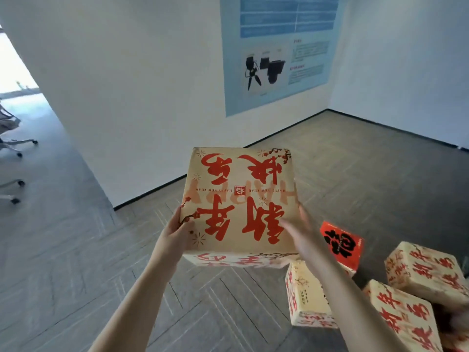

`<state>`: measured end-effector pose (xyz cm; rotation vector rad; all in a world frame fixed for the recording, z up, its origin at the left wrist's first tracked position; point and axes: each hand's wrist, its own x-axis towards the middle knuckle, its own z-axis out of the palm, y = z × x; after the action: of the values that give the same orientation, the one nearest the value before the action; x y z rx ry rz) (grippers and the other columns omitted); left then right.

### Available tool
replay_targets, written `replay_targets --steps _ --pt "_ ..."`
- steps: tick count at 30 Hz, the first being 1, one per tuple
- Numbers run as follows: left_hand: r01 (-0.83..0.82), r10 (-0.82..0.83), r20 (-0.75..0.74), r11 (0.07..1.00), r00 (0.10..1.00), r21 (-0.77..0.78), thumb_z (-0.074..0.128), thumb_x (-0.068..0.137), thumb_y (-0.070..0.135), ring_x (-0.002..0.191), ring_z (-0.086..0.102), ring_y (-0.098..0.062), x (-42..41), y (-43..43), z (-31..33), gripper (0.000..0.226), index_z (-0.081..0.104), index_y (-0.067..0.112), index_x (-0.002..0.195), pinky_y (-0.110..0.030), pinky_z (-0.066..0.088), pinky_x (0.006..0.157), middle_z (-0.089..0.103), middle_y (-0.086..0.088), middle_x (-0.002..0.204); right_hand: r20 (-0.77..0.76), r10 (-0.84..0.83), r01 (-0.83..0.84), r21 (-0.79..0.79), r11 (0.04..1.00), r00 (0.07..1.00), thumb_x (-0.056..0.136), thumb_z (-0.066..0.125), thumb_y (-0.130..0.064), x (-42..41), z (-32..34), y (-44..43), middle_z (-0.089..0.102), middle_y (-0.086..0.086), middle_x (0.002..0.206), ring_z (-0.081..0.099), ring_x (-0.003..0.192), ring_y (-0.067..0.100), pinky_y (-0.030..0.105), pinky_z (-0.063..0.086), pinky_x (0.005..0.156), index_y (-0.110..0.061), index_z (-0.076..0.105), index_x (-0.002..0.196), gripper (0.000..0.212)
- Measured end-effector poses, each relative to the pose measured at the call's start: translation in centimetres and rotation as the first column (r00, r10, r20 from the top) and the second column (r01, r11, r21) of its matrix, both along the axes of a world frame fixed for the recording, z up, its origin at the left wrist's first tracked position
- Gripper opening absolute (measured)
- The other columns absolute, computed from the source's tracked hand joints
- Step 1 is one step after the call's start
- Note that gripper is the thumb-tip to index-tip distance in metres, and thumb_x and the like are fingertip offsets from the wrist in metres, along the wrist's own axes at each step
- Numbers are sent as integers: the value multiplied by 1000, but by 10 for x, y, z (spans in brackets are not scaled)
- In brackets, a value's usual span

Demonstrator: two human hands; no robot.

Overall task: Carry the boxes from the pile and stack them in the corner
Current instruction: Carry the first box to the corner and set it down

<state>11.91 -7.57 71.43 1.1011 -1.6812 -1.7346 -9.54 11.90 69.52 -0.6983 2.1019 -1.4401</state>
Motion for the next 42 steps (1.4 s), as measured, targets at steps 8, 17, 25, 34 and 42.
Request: replay_targets --steps 8,17,25,34,42 --pt "18 -20 -173 1000 985 -12 49 103 11 100 74 -19 58 -103 14 49 56 55 123 -42 59 85 77 9 111 -35 6 -9 -76 997 999 102 62 -41 48 18 -112 61 -29 120 64 104 -3 28 54 77 -50 35 146 53" --pt "-52 76 -209 992 975 119 50 103 11 98 75 -25 103 -261 0 40 55 31 138 -48 60 85 77 0 110 89 -91 100 -106 989 992 99 67 -36 97 29 -265 72 -15 120 74 101 9 28 60 70 -43 47 141 48" --pt "-82 122 -218 979 968 187 50 105 15 94 76 -25 97 -366 -10 28 61 32 124 -48 60 83 79 -1 103 64 -57 61 -64 996 996 102 64 -37 85 32 -380 72 -15 119 72 102 9 28 61 71 -40 51 139 40" --pt "-57 73 -132 991 989 121 49 106 25 88 77 -20 -10 -485 -23 24 59 37 124 -29 58 69 79 0 102 96 -82 89 -79 993 992 103 60 -41 -17 -14 -500 77 -15 113 76 100 11 40 64 82 -42 57 135 32" --pt "-48 51 -30 994 998 93 48 106 31 96 76 -26 -133 -603 -17 25 59 23 128 -41 57 83 78 -3 107 124 -89 96 -54 994 988 103 56 -49 -138 -18 -610 77 -14 113 75 103 13 39 62 82 -48 54 132 29"
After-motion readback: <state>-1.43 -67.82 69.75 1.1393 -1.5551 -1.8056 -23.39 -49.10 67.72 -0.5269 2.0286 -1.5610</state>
